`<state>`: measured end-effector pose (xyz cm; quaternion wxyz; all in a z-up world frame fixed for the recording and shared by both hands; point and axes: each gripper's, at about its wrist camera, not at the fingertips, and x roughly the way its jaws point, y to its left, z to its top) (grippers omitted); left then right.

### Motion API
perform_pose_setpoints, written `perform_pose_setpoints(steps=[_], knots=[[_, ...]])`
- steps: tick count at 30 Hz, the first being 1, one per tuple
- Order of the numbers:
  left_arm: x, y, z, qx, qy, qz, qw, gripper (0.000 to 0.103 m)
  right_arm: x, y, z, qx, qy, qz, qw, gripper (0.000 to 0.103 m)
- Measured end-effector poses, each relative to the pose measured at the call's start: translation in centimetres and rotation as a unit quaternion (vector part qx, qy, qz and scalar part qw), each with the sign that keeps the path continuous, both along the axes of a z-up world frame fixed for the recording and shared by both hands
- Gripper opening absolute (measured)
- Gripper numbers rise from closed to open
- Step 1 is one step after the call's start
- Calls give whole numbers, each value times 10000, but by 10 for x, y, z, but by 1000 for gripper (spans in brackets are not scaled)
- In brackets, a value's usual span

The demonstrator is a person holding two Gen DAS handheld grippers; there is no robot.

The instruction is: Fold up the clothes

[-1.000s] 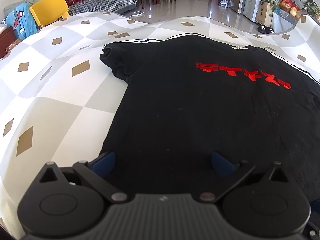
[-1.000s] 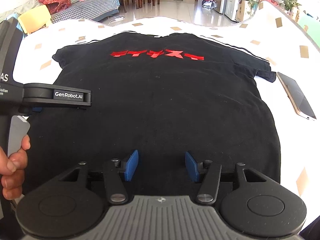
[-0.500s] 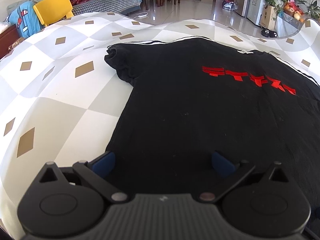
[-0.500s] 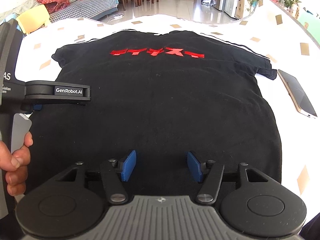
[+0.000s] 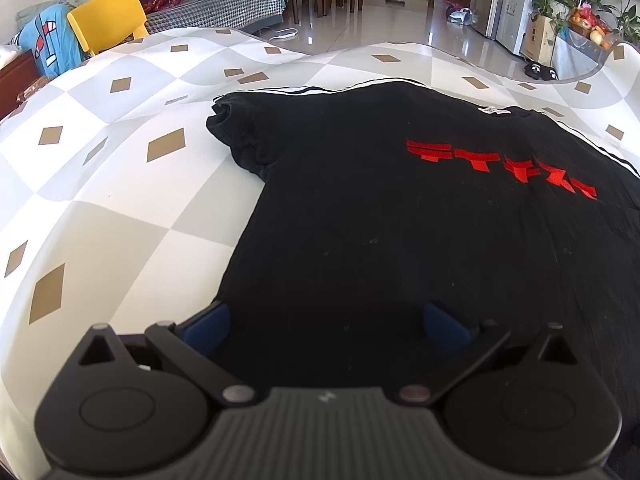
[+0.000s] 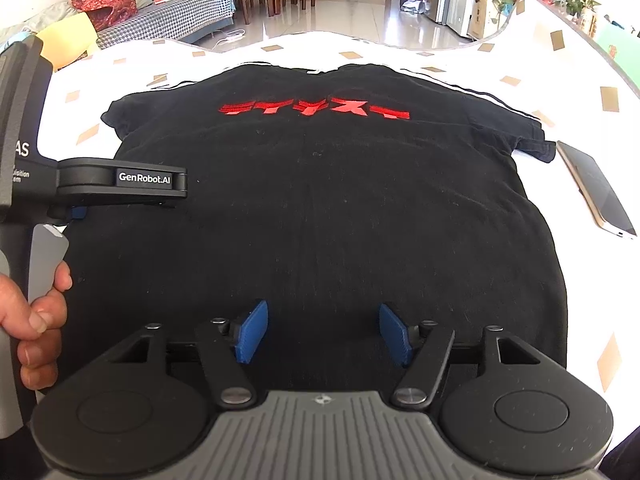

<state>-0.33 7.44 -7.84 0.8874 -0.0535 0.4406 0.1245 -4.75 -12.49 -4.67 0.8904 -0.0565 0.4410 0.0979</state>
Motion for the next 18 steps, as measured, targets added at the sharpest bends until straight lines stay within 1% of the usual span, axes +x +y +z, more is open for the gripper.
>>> perform_pose_setpoints(steps=[5, 8, 11, 14, 16, 18], knots=[[2, -1, 0, 15, 10, -5, 10000, 103, 2, 0, 2, 11, 54, 50, 10000, 62], [2, 0, 1, 4, 18, -2, 10000, 103, 2, -2, 4, 132, 48, 41, 9999, 61], [2, -1, 1, 11, 15, 16, 10000, 103, 3, -2, 6, 168, -60, 13, 9998, 61], [3, -3, 2, 37, 15, 8, 10000, 103, 5, -3, 9, 89, -214, -30, 9997, 61], [6, -4, 3, 64, 23, -19, 10000, 103, 9, -4, 11, 85, -230, -70, 9997, 61], [10, -6, 4, 100, 49, -57, 9999, 103, 17, -10, 14, 214, -165, -95, 9996, 61]])
